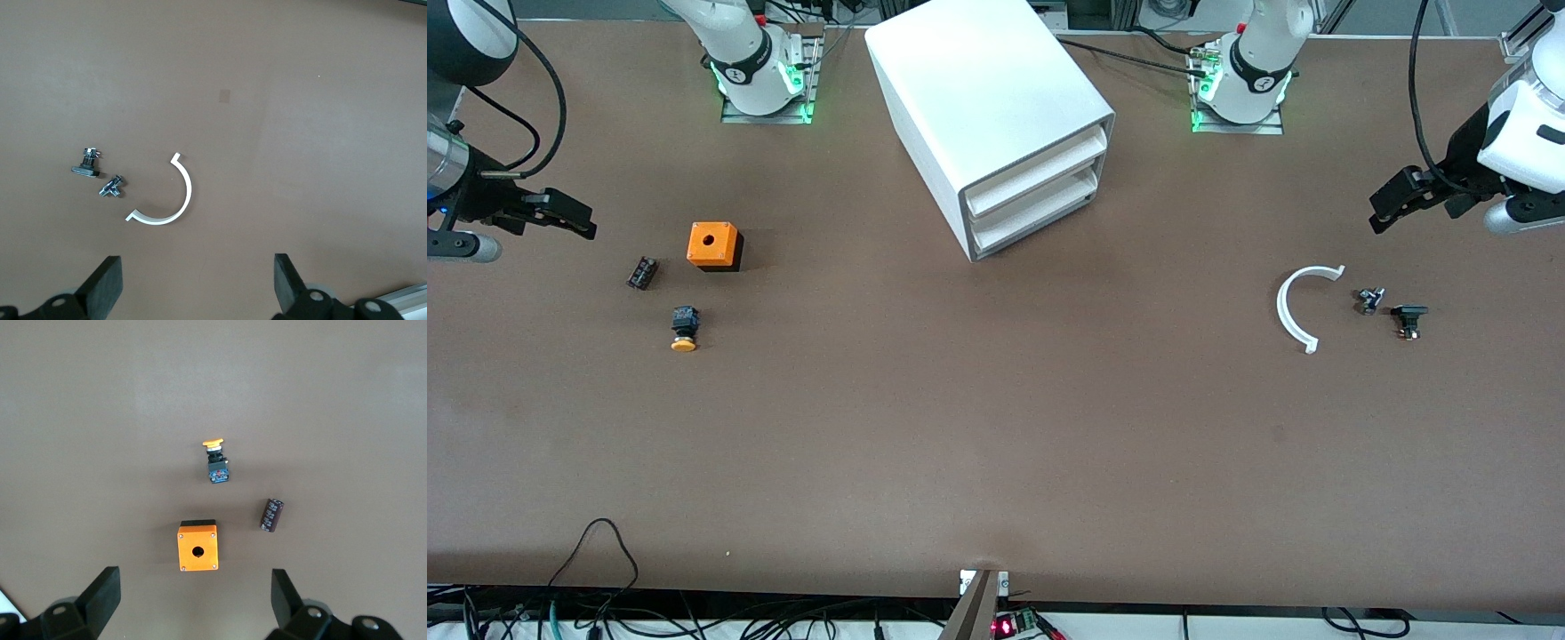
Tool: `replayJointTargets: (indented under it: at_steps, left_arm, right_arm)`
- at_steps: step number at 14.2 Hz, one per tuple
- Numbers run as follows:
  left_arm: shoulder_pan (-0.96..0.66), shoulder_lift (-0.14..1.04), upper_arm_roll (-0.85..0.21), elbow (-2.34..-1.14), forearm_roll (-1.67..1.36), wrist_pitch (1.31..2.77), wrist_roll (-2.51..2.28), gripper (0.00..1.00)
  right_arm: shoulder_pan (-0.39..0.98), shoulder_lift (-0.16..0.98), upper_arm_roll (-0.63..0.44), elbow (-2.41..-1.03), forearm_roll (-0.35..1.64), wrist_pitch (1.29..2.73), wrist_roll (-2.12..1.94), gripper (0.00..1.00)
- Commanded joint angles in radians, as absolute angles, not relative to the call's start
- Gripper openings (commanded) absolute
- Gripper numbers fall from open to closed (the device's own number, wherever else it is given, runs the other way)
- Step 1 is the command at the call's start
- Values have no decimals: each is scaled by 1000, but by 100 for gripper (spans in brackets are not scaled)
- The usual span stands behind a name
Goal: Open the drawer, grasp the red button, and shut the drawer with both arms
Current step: 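Reach the left gripper toward the lower drawer handle of the white cabinet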
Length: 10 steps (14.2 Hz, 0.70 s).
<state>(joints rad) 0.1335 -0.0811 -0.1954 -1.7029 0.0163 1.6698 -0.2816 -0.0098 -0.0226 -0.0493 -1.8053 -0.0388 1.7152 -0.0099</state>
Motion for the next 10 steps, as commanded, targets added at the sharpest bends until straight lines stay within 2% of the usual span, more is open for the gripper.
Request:
replayJointTargets:
  at_steps: [1, 10]
  left_arm:
    - [141, -71, -204, -1677, 25, 1644, -253, 100]
    - [140, -60, -207, -1674, 23, 1646, -259, 100]
  right_arm:
    - [-20, -46, -31, -1812, -44, 1704, -8, 100]
    - [-20, -46, -32, -1812, -43, 1704, -12, 100]
